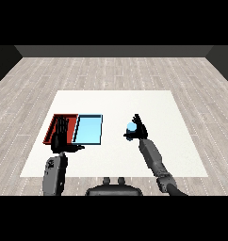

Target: Pick the blue can and put it in the blue box

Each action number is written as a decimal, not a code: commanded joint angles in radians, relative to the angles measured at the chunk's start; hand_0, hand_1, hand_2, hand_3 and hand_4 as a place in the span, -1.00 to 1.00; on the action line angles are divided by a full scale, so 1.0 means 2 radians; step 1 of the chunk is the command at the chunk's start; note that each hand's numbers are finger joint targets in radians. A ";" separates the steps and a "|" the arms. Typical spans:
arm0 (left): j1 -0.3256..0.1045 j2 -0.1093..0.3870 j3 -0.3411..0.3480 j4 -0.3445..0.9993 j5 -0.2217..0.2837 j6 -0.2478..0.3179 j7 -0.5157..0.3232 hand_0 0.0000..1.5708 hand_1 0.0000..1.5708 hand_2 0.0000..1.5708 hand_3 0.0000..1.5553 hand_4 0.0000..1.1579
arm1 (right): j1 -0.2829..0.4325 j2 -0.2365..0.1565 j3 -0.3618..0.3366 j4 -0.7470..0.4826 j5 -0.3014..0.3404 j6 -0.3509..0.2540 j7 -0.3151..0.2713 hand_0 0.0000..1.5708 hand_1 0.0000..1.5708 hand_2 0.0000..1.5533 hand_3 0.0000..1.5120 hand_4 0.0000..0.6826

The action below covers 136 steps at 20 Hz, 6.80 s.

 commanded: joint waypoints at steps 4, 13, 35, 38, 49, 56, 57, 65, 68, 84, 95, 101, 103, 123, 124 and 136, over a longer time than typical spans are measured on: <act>0.005 -0.007 -0.016 -0.009 -0.012 0.007 0.010 -1.00 -1.00 -1.00 -1.00 -1.00 | -0.023 -0.015 -0.020 0.065 0.034 -0.108 -0.043 0.95 0.95 0.92 0.92 0.93; 0.036 -0.016 -0.023 -0.026 -0.013 0.004 -0.002 -1.00 -1.00 -1.00 -1.00 -1.00 | -0.014 -0.013 0.029 0.000 0.045 -0.154 0.020 0.91 0.91 0.90 0.89 0.85; -0.026 -0.036 -0.135 0.057 -0.057 0.038 0.050 -1.00 -1.00 -1.00 -1.00 -1.00 | 0.039 -0.046 0.116 -0.306 0.149 -0.216 0.161 0.82 0.82 0.87 0.85 0.80; -0.028 -0.036 -0.141 0.083 -0.052 0.048 0.023 -1.00 -1.00 -1.00 -1.00 -1.00 | 0.066 -0.014 0.158 -0.362 0.185 -0.255 0.198 0.82 0.82 0.87 0.85 0.80; -0.063 -0.036 -0.202 0.126 -0.017 0.083 0.058 -1.00 -1.00 -1.00 -1.00 -1.00 | 0.073 -0.011 0.132 -0.383 0.210 -0.200 0.207 0.86 0.86 0.88 0.85 0.78; -0.090 -0.036 -0.235 0.181 0.004 0.123 0.027 -1.00 -1.00 -1.00 -1.00 -1.00 | 0.059 0.005 0.156 -0.396 0.245 -0.224 0.237 0.89 0.89 0.89 0.85 0.77; -0.106 -0.036 -0.211 0.171 0.006 0.110 0.062 -1.00 -1.00 -1.00 -1.00 -1.00 | 0.067 0.005 0.166 -0.395 0.240 -0.218 0.224 0.90 0.90 0.89 0.85 0.77; -0.126 -0.036 -0.275 0.209 0.060 0.163 0.037 -1.00 -1.00 -1.00 -1.00 -1.00 | 0.067 0.006 0.198 -0.370 0.209 -0.251 0.185 0.88 0.88 0.88 0.85 0.77; -0.130 -0.036 -0.242 0.198 0.040 0.140 0.063 -1.00 -1.00 -1.00 -1.00 -1.00 | 0.082 0.006 0.211 -0.388 0.199 -0.251 0.181 0.89 0.89 0.89 0.85 0.81; -0.138 -0.036 -0.277 0.209 0.073 0.162 0.046 -1.00 -1.00 -1.00 -1.00 -1.00 | 0.050 0.006 0.242 -0.361 0.183 -0.267 0.175 0.86 0.86 0.88 0.85 0.77; -0.163 -0.036 -0.308 0.256 0.128 0.172 -0.012 -1.00 -1.00 -1.00 -1.00 -1.00 | 0.055 0.006 0.268 -0.390 0.118 -0.299 0.179 0.84 0.84 0.87 0.84 0.76; -0.210 -0.036 -0.340 0.293 0.131 0.244 0.027 -1.00 -1.00 -1.00 -1.00 -0.18 | 0.013 0.006 0.252 -0.344 0.063 -0.290 0.152 0.89 0.89 0.89 0.84 0.73; -0.221 -0.036 -0.377 0.271 0.164 0.285 0.024 -1.00 -1.00 -1.00 -1.00 -0.08 | 0.076 0.006 0.287 -0.392 0.073 -0.300 0.152 0.88 0.88 0.89 0.85 0.76; -0.230 -0.036 -0.361 0.348 0.263 0.257 -0.146 1.00 1.00 1.00 0.97 0.94 | 0.061 -0.018 0.298 -0.393 0.044 -0.282 0.165 -1.00 -1.00 -1.00 -1.00 -1.00; -0.232 -0.036 -0.362 0.351 0.265 0.258 -0.148 1.00 1.00 1.00 0.97 0.94 | 0.055 -0.007 0.291 -0.374 0.052 -0.274 0.153 -1.00 -1.00 -1.00 -1.00 -1.00; -0.222 -0.036 -0.349 0.359 0.244 0.267 -0.150 1.00 1.00 1.00 0.96 0.97 | 0.110 -0.007 0.237 -0.413 0.068 -0.239 0.131 -1.00 -1.00 -1.00 -1.00 -1.00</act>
